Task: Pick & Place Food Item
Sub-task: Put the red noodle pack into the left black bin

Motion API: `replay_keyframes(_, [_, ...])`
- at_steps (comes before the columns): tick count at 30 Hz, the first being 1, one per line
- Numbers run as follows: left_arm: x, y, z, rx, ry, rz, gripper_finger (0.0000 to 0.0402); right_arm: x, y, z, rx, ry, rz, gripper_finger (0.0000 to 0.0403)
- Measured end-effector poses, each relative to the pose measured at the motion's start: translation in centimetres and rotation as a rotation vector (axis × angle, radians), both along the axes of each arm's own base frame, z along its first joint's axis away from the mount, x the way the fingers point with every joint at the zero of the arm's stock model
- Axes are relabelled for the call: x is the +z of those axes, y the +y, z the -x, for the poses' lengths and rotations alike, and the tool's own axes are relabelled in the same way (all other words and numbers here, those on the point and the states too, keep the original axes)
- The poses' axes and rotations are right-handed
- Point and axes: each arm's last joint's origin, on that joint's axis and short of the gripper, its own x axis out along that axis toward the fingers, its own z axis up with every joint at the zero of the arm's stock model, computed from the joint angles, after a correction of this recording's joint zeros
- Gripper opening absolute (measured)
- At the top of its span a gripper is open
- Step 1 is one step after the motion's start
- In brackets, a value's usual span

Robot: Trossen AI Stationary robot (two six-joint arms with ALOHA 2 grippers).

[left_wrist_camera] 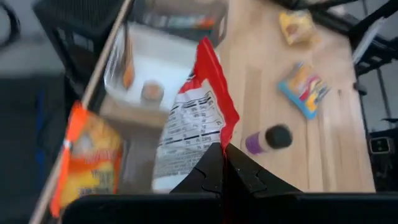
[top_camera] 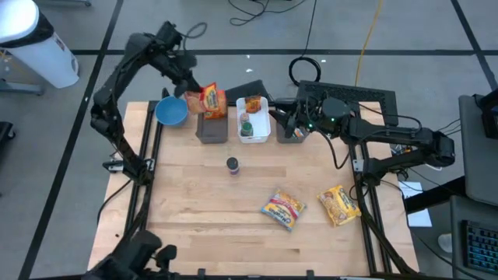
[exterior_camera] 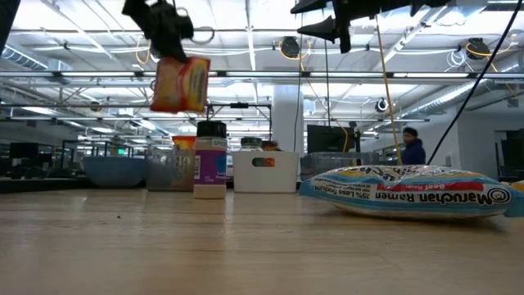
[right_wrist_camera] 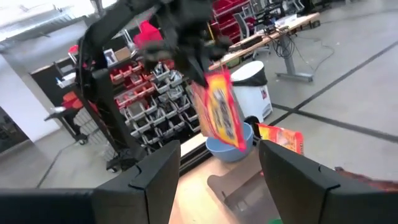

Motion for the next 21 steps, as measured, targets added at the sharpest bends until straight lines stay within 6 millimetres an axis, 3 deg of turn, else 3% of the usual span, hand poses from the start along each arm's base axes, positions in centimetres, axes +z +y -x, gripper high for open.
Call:
replay_keyframes(4, [-3.0, 0.8, -1.3, 0.016, 0.002, 0.052, 0.0000, 0.3, -0.4, 0.5, -0.016, 0.005, 0.022, 0.0212])
replay_keyframes(9, [-5.0, 1.0, -2.6, 0.007, 0.038, -0.016, 0.0000, 0.1, -1.1, 1.2, -0.047, 0.048, 0.002, 0.0212])
replay_keyframes(21, [-5.3, 1.4, -2.6, 0.001, 0.094, -0.117, 0.0000, -0.2, -2.6, 2.2, -0.025, 0.080, -0.052, 0.0212])
